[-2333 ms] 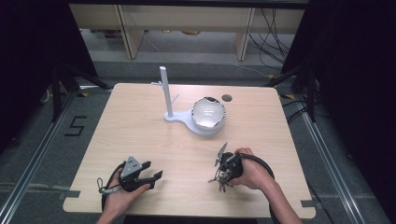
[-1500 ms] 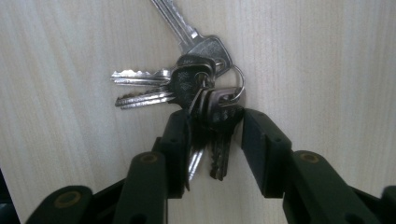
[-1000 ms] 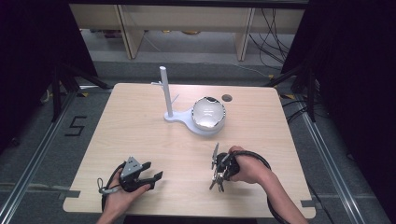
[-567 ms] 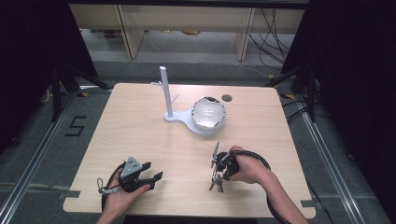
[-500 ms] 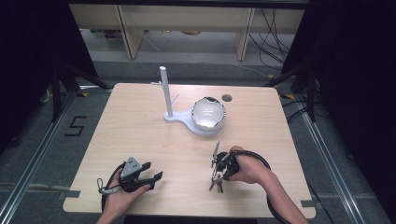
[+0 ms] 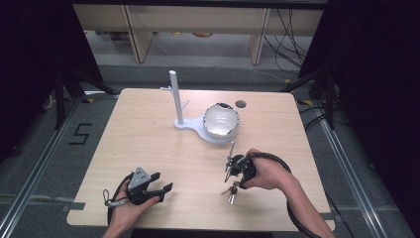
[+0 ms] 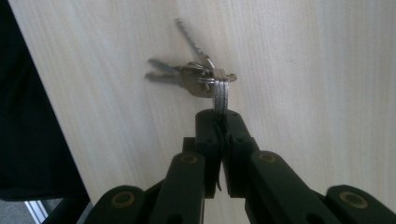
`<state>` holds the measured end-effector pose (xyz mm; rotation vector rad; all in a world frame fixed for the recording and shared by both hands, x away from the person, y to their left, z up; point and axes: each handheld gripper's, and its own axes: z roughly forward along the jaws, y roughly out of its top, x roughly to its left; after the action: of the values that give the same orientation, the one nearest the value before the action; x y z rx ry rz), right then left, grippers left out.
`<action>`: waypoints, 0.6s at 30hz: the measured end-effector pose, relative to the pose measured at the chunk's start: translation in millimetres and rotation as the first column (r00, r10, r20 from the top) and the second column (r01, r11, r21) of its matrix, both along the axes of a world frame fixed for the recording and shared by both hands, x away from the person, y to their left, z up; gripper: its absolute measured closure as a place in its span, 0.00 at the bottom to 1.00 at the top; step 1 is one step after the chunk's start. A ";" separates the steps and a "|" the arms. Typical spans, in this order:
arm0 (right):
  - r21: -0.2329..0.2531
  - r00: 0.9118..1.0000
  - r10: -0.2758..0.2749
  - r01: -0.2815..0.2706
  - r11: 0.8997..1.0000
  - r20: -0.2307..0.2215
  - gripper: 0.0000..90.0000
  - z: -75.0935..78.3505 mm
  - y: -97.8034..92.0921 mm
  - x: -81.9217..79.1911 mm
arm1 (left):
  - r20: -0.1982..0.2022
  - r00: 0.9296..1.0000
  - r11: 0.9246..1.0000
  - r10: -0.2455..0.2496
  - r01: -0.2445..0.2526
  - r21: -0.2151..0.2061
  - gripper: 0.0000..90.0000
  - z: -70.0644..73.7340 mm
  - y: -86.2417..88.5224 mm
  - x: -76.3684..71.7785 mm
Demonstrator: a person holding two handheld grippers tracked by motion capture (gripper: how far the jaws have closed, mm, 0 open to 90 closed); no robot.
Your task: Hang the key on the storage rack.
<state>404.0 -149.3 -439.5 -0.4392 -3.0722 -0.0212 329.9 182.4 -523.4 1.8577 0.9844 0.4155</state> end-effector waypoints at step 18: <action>0.007 0.998 0.031 -0.031 0.999 0.048 0.97 50.0 15.5 7.5 | 0.045 0.985 0.984 -0.164 0.167 -0.059 0.36 18.4 -32.3 -4.6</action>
<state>411.5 -133.7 -389.5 -0.3968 -3.1244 -0.0433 325.3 150.1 -505.0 1.8511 0.8002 0.3164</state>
